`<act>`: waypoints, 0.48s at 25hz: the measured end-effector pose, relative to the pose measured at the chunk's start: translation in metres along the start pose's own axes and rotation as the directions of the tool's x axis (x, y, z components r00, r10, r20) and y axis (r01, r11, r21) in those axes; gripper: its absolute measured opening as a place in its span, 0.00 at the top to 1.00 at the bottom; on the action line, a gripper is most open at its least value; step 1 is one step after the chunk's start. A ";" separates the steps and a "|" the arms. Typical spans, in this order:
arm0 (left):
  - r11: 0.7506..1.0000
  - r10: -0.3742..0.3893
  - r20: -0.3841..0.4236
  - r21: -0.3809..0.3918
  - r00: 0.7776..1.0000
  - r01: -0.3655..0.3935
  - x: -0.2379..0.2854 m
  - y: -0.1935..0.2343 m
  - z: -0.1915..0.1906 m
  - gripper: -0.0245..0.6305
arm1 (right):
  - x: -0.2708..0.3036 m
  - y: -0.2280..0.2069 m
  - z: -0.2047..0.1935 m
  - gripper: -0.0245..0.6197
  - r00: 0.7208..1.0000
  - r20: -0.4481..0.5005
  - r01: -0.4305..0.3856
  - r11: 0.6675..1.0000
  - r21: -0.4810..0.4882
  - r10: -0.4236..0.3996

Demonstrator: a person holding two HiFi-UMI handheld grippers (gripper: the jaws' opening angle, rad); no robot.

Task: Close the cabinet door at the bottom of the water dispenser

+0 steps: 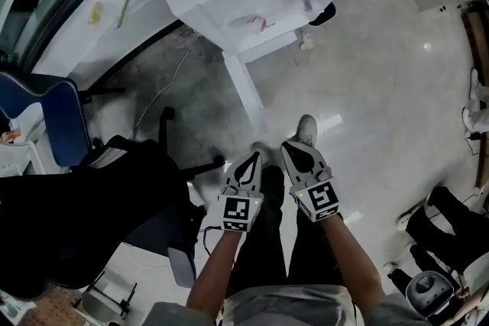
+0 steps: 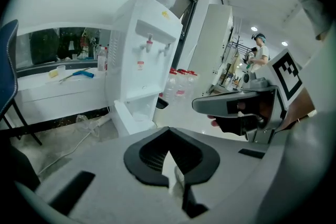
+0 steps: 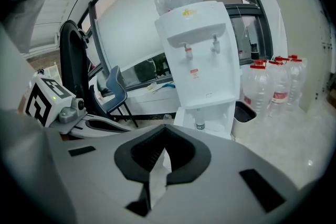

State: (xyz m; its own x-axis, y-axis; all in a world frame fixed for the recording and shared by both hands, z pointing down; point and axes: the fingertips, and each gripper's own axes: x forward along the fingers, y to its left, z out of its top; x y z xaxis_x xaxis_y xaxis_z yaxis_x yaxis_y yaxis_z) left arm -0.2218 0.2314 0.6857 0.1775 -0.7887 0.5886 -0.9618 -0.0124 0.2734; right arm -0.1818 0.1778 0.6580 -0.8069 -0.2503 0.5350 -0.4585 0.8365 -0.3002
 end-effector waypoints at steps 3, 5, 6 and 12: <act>1.000 -0.010 -0.027 0.029 1.000 0.011 0.016 0.004 -0.020 0.95 | 0.008 -0.009 -0.014 0.95 1.000 -0.001 0.008 1.000 0.013 -0.008; 0.999 -0.019 -0.048 0.046 0.999 0.021 0.024 0.006 -0.036 0.95 | 0.009 -0.011 -0.023 0.95 1.000 -0.005 0.015 0.999 0.033 -0.014; 0.998 -0.022 -0.055 0.057 0.998 0.025 0.028 0.006 -0.043 0.95 | 0.009 -0.011 -0.027 0.95 1.000 -0.006 0.016 0.999 0.040 -0.015; 0.997 0.009 -0.107 0.083 0.994 -0.001 0.046 0.019 -0.077 0.95 | 0.010 -0.017 -0.043 0.95 1.000 -0.014 0.018 0.998 0.057 -0.017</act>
State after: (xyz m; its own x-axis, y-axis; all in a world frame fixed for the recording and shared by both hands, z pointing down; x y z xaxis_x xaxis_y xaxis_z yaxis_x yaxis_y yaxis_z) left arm -0.2158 0.2425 0.7769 0.1896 -0.7187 0.6689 -0.9759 -0.0627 0.2092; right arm -0.1663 0.1824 0.7024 -0.7935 -0.2577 0.5514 -0.4935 0.8027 -0.3350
